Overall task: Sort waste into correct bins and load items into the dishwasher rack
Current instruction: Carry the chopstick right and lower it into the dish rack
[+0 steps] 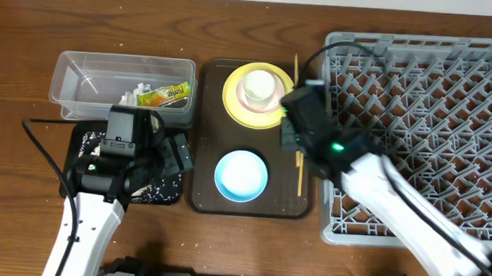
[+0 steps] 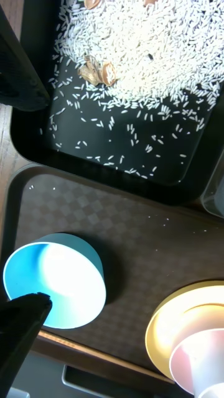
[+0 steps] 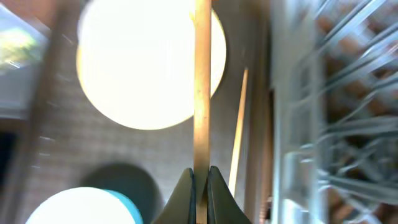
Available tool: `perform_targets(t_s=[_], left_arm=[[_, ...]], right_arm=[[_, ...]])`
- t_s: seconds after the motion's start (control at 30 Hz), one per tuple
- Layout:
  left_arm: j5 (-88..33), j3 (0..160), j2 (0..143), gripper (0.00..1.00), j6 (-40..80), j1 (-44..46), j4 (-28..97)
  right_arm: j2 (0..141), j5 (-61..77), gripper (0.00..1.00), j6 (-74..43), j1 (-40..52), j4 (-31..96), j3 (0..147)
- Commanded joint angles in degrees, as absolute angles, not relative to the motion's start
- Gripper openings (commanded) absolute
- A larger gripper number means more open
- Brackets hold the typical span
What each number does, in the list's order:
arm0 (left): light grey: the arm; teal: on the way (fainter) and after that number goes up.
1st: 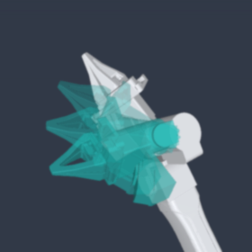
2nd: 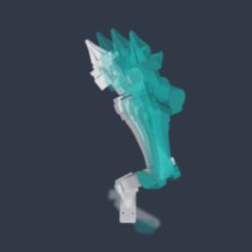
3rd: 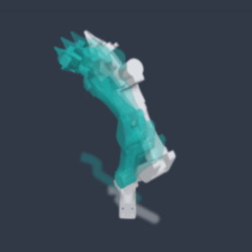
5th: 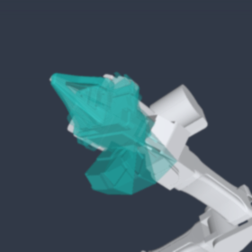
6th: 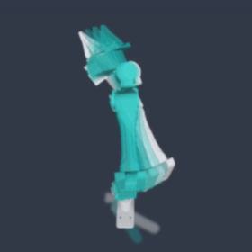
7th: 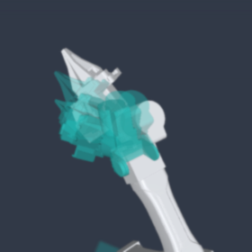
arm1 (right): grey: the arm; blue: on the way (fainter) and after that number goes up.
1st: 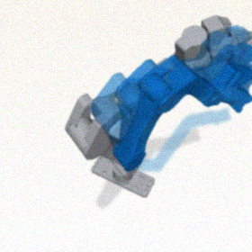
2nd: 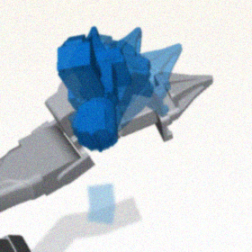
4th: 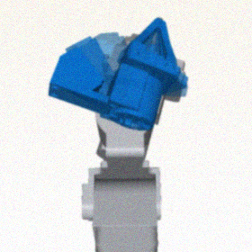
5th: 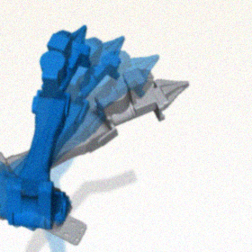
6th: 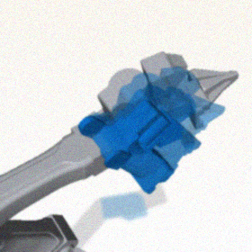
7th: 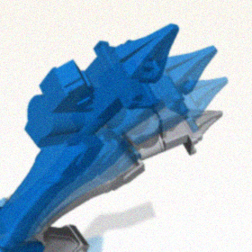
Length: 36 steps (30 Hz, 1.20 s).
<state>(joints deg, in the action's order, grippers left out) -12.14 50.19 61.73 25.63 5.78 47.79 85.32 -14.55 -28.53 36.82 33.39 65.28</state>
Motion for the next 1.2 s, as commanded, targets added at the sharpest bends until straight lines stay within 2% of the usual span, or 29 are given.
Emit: perform_targets(t_s=[0.0, 0.37, 0.73, 0.8, 0.87, 0.93, 1.17], left_arm=[[-12.6, 51.1, 61.7, 0.96, 25.3, 5.5, 48.0], [-12.6, 51.1, 61.7, 0.96, 25.3, 5.5, 48.0], [-12.6, 51.1, 61.7, 0.96, 25.3, 5.5, 48.0], [-12.6, 51.1, 61.7, 0.96, 25.3, 5.5, 47.9], [-12.6, 51.1, 61.7, 0.96, 25.3, 5.5, 48.0], [-12.6, 51.1, 61.7, 0.96, 25.3, 5.5, 47.9], [-12.6, 51.1, 61.7, 0.96, 25.3, 5.5, 48.0]], right_arm=[[79.9, -18.4, 0.01, -23.4, 34.6, 35.5, 66.0], [78.4, -20.2, 0.01, -17.0, 25.9, 43.5, 64.8], [84.8, -17.7, 0.02, -15.2, 24.6, 42.5, 63.9], [85.8, -17.7, 0.08, -15.2, 24.6, 42.3, 63.9], [86.7, -17.7, 0.21, -15.2, 24.6, 42.4, 63.9], [87.3, -17.7, 0.26, -15.2, 24.6, 42.5, 63.9], [87.5, -17.2, 0.3, -15.2, 24.6, 42.4, 63.9]])
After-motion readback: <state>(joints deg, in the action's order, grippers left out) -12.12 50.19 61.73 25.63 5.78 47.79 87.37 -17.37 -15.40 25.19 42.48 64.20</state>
